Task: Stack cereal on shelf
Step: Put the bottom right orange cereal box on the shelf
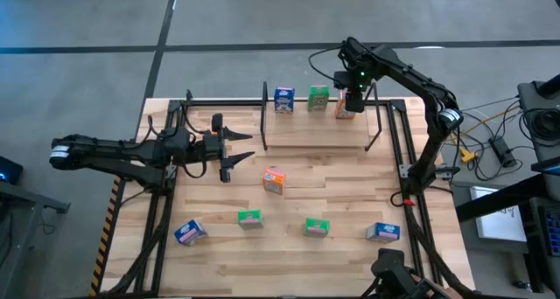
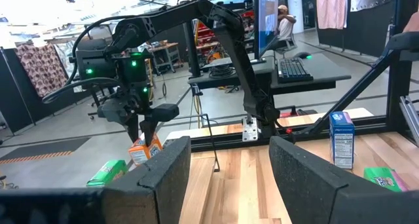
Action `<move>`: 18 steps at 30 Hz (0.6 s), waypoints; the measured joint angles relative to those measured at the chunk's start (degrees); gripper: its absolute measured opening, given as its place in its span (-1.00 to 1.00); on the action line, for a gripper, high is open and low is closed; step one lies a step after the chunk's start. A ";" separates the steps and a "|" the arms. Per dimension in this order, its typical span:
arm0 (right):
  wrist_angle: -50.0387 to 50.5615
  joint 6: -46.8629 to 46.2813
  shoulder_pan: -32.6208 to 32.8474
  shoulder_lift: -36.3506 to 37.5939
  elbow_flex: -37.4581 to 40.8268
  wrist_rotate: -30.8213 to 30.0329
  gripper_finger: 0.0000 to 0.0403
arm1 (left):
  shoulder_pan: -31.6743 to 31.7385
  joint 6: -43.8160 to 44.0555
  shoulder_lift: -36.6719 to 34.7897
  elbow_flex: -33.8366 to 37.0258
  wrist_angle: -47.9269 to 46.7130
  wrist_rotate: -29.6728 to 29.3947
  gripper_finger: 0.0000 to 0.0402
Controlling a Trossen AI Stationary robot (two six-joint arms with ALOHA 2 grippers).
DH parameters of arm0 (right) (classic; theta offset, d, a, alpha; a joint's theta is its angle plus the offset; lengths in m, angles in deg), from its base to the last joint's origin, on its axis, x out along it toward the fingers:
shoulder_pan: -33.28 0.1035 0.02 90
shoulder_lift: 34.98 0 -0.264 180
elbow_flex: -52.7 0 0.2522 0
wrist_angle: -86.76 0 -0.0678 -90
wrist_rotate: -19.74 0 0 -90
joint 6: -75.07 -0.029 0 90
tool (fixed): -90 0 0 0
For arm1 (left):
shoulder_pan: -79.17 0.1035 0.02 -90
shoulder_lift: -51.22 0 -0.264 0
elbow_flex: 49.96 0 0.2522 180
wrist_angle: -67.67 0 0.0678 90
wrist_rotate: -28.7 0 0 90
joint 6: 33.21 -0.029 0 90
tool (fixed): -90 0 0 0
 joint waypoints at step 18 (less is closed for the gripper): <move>-0.04 -0.38 0.02 0.00 0.01 0.13 -0.22 | 0.01 0.01 0.00 -0.01 0.00 0.00 -0.05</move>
